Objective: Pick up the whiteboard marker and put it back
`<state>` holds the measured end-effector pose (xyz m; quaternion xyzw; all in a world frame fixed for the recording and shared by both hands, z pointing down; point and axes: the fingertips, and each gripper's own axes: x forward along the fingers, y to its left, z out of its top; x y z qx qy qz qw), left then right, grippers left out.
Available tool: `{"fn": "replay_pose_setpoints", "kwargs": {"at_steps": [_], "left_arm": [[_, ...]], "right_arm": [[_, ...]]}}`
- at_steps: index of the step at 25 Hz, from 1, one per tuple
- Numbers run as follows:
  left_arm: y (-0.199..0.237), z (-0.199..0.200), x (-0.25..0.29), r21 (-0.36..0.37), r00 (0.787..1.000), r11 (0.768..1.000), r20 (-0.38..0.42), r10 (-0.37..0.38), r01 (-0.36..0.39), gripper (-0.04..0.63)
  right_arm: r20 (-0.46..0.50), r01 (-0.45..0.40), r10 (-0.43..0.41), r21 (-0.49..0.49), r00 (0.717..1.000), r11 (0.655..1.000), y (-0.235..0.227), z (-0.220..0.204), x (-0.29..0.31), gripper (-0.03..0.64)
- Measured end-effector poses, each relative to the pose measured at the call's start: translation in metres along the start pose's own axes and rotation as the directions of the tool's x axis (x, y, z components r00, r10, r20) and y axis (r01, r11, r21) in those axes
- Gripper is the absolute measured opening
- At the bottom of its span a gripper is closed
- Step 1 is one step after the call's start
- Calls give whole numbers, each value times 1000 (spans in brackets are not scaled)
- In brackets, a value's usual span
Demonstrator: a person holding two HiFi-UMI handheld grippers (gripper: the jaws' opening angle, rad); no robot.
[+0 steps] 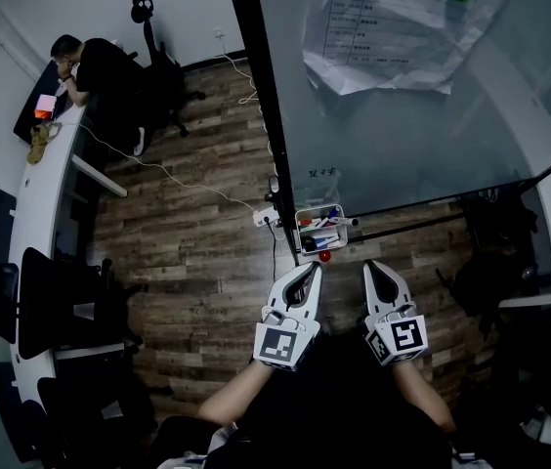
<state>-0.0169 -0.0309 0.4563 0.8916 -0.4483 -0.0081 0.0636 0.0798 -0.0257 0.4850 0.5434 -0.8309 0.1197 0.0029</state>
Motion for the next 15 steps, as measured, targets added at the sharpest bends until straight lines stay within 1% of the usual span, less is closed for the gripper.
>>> {"fn": "replay_pose_setpoints", "kwargs": {"at_steps": [2, 7, 12, 15], "left_arm": [[-2, 1, -1, 2, 1000, 1000, 2, -1, 1, 8], [-4, -1, -2, 37, 1000, 999, -5, -3, 3, 8], [-4, 6, -2, 8, 1000, 1000, 13, 17, -17, 8], [-6, 7, -3, 12, 1000, 1000, 15, 16, -16, 8]], "right_arm": [[1, -2, 2, 4, 1000, 1000, 1, 1, -3, 12], [18, -3, 3, 6, 1000, 1000, 1, 6, -6, 12], [21, -1, 1, 1, 1000, 1000, 2, 10, -9, 12], [37, -12, 12, 8, 999, 1000, 5, 14, -10, 12]]}}
